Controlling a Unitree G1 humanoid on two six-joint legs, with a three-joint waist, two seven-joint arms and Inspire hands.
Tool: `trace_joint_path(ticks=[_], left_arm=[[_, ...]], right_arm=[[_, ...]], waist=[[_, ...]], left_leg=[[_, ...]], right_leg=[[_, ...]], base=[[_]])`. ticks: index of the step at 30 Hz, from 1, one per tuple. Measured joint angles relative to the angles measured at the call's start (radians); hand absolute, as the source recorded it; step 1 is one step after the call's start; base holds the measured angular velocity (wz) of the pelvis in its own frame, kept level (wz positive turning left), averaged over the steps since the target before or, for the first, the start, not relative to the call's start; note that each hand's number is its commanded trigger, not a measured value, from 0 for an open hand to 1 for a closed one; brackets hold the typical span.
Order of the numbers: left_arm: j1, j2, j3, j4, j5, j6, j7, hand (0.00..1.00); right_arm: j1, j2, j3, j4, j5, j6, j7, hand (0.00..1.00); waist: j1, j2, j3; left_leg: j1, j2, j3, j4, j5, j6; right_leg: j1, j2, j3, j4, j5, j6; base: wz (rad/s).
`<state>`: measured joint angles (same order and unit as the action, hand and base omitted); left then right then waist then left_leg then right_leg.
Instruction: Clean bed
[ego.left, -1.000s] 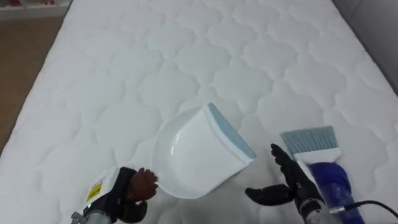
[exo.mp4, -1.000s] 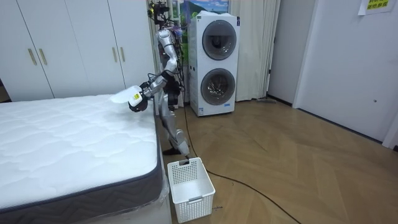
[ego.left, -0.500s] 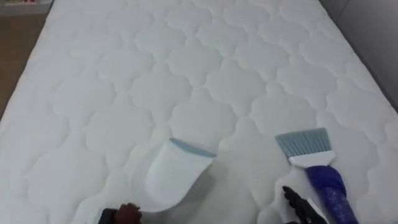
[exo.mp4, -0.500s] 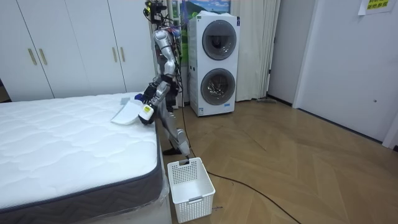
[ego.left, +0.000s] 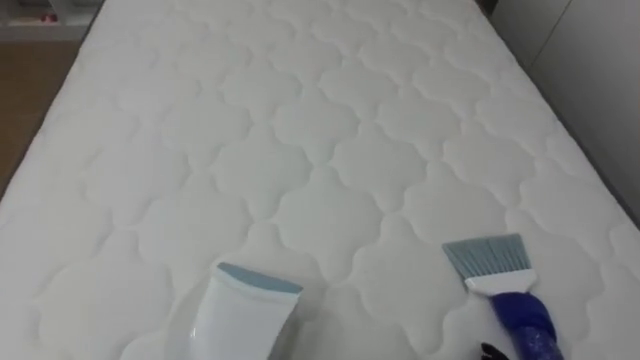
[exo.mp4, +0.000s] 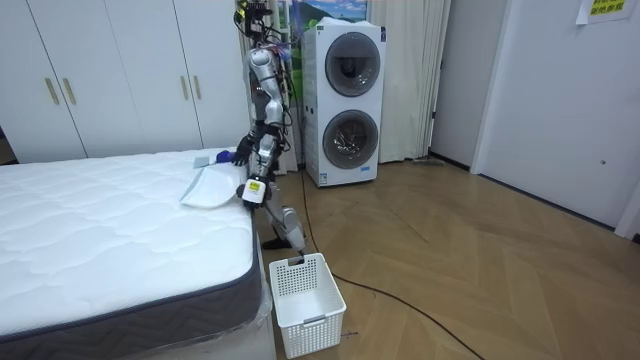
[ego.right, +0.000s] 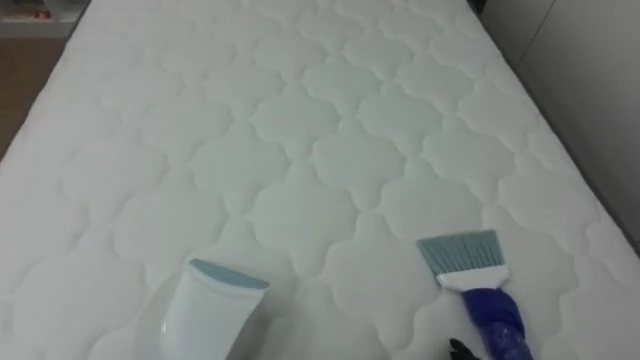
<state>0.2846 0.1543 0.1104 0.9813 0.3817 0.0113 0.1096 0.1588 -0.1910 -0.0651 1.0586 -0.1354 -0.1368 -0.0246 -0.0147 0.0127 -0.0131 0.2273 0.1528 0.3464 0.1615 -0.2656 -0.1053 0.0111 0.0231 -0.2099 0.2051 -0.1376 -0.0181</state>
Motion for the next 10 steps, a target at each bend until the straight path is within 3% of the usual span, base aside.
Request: trace_joint_path(ticks=[5,10], left_arm=[[0.010,-0.015,0.037,0.020,-0.012,0.080,-0.028,0.00],[0.042,-0.018,0.044,0.023,-0.016,0.117,-0.035,0.00]], right_arm=[[0.000,-0.003,-0.002,0.025,-0.103,0.035,-0.040,0.00],[-0.002,-0.003,-0.001,0.030,-0.172,0.080,-0.044,0.00]], waist=[[-0.001,0.005,-0.0030],[0.000,0.002,-0.0036]], left_leg=[[0.024,-0.001,-0.010,0.000,0.000,0.000],[0.043,-0.006,-0.022,0.000,0.000,0.000]], right_leg=[[0.025,-0.001,-0.002,-0.001,-0.002,0.002],[0.045,-0.010,-0.012,0.001,-0.008,0.009]], base=[[0.01],[0.12]])
